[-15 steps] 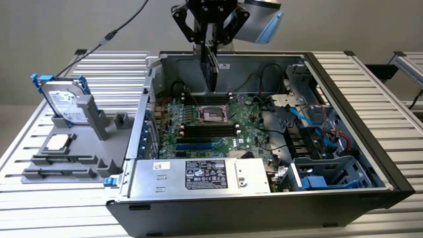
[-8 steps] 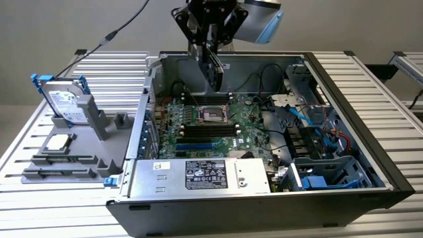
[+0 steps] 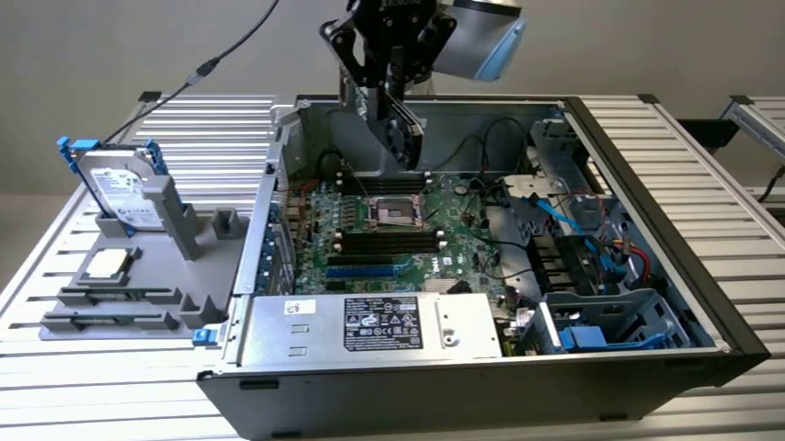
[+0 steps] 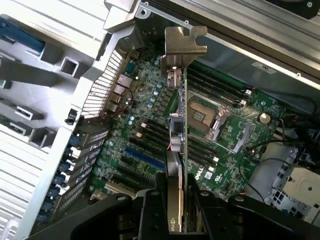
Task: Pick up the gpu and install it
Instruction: 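Insert the gpu into the slot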
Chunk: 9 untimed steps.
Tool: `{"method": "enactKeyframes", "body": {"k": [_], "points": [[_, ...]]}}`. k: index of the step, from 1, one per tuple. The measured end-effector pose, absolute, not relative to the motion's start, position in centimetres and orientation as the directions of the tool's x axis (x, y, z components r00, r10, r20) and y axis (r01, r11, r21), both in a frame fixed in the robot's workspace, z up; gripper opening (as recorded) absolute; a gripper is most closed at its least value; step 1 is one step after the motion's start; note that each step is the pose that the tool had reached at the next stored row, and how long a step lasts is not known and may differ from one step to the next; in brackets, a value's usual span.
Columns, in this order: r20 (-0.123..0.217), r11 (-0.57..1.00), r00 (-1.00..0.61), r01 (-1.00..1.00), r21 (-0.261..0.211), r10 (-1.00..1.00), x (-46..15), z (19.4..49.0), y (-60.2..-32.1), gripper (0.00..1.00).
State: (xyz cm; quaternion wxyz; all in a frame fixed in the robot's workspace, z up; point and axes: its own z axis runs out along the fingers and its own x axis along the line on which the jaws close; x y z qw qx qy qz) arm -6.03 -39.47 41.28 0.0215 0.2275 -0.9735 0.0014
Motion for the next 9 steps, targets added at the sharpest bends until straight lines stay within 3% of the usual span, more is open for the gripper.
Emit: {"method": "enactKeyframes", "body": {"k": [9], "points": [[0.035,0.813,-0.812,-0.582,0.019,-0.582,-6.03,41.05,-39.47,0.27]]}}
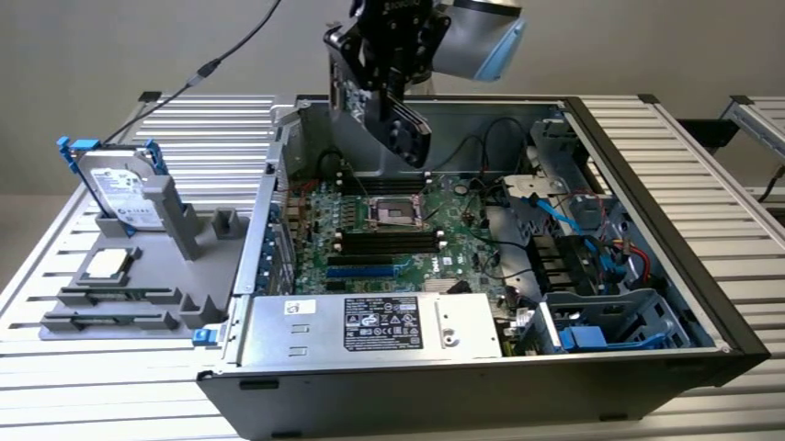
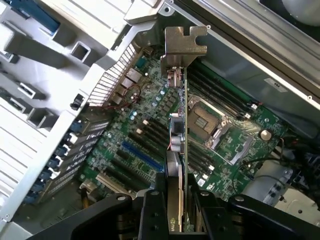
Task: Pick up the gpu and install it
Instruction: 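Insert the gpu into the slot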
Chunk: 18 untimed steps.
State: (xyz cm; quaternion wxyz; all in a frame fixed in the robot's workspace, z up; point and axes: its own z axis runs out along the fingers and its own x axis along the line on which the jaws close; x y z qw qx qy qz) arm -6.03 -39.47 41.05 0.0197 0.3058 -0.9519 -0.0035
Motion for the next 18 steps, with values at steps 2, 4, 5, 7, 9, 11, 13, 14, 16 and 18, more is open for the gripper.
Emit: {"method": "enactKeyframes", "body": {"k": [2,4,5,7,9,11,13,14,16,18], "points": [[0.033,0.791,-0.790,-0.612,0.021,-0.612,-6.03,41.01,-39.47,0.27],[0.031,0.768,-0.767,-0.640,0.024,-0.640,-6.03,40.96,-39.47,0.27],[0.030,0.756,-0.756,-0.654,0.025,-0.654,-6.03,40.94,-39.47,0.27],[0.028,0.732,-0.731,-0.681,0.028,-0.682,-6.03,40.90,-39.47,0.27],[0.026,0.706,-0.706,-0.707,0.030,-0.708,-6.03,40.86,-39.47,0.27],[0.024,0.680,-0.679,-0.733,0.032,-0.733,-6.03,40.82,-39.47,0.27],[0.021,0.653,-0.653,-0.757,0.034,-0.757,-6.03,40.78,-39.47,0.27],[0.020,0.639,-0.639,-0.769,0.035,-0.769,-6.03,40.76,-39.47,0.27],[0.017,0.611,-0.610,-0.791,0.037,-0.792,-6.03,40.72,-39.47,0.27],[0.015,0.582,-0.581,-0.813,0.040,-0.813,-6.03,40.68,-39.47,0.27]]}}
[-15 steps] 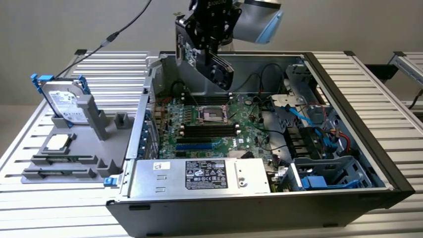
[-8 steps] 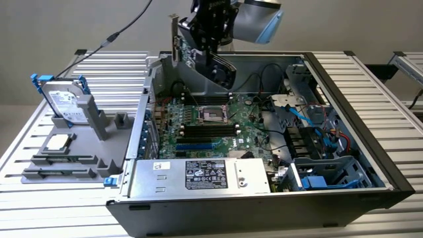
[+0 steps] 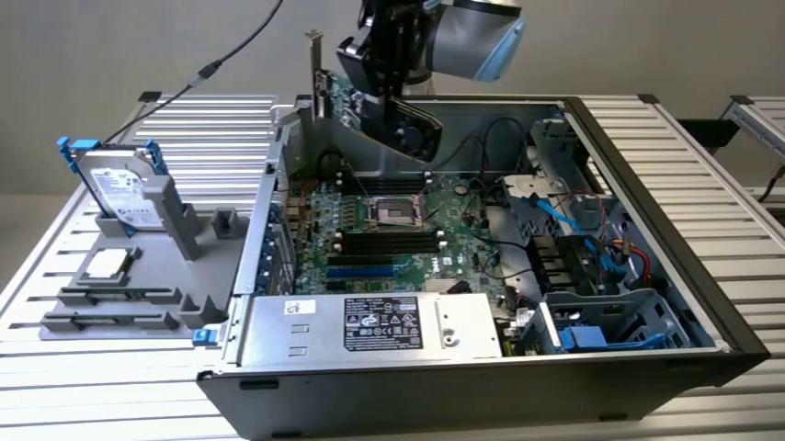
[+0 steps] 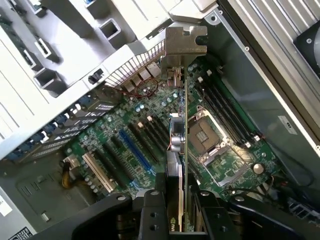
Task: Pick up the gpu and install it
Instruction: 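Insert the gpu into the slot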
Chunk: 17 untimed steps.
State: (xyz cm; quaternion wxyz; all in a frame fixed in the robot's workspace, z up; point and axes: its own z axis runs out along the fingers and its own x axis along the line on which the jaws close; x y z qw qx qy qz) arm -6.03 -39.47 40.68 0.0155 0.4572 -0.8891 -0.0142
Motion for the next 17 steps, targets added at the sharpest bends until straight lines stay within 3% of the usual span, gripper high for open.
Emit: {"method": "enactKeyframes", "body": {"k": [17], "points": [[-0.008,0.306,-0.307,-0.951,0.051,-0.952,-6.03,40.34,-39.47,0.27]]}}
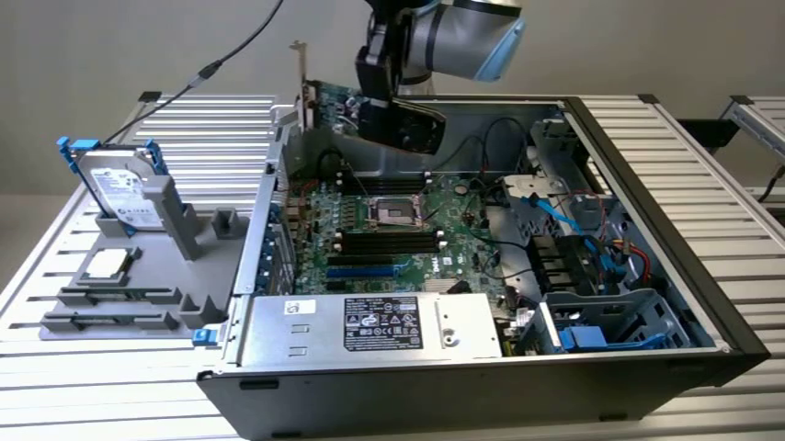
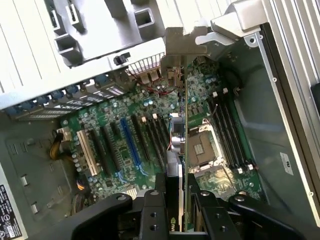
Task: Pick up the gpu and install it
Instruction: 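Insert the gpu into the slot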
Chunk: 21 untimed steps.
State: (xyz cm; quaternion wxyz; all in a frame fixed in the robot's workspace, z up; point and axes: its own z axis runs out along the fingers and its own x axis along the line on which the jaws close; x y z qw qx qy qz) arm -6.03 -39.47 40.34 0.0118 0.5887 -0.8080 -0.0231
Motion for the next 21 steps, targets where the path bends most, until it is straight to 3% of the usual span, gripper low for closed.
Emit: {"method": "enactKeyframes", "body": {"k": [21], "points": [[-0.009,-0.071,0.070,-0.996,0.050,-0.997,-6.03,39.72,-39.47,0.27]]}}
